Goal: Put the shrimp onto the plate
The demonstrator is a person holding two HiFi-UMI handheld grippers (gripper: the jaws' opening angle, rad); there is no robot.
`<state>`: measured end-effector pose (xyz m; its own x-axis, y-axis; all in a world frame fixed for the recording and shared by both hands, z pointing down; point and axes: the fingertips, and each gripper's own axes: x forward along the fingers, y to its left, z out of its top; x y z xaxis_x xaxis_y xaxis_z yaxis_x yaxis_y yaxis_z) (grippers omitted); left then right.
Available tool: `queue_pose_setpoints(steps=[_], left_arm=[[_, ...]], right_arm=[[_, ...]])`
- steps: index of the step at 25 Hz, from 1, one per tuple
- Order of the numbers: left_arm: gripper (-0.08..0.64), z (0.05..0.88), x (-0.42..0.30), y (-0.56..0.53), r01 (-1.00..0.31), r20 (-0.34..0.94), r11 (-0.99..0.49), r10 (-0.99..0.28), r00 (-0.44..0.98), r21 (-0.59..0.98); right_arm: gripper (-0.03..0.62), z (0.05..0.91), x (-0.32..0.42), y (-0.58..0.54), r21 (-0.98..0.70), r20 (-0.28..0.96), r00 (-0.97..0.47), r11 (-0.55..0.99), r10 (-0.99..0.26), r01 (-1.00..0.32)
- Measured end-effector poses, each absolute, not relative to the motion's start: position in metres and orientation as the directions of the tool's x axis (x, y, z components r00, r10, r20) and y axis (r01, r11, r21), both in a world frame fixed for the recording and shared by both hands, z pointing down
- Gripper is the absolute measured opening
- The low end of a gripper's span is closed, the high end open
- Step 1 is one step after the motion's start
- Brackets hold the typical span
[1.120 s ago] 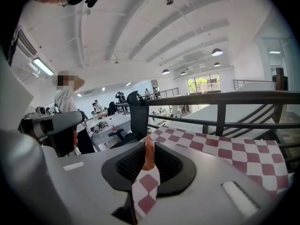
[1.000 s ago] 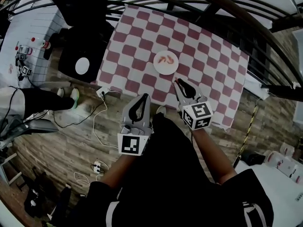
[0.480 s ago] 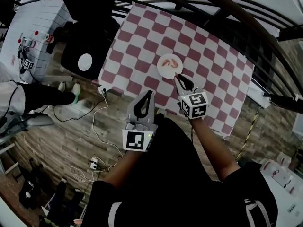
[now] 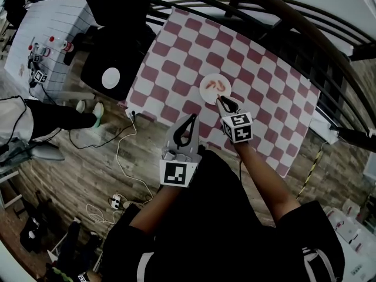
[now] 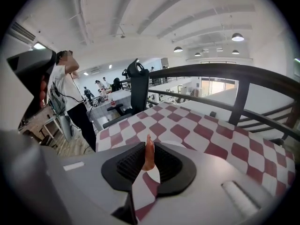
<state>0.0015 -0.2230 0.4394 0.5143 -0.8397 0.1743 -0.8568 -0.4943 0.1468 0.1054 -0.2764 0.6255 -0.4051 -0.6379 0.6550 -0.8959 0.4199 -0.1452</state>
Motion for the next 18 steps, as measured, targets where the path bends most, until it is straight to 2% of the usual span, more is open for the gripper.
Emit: queue_pose_setpoints(steps=[18], left_arm=[[0.008, 0.450, 0.001, -0.207, -0.873, 0.209, -0.454, -0.850, 0.484, 0.176]], right_arm=[[0.061, 0.707, 0.106, -0.308, -0.079, 0.769, -0.345, 0.455, -0.538, -0.887]])
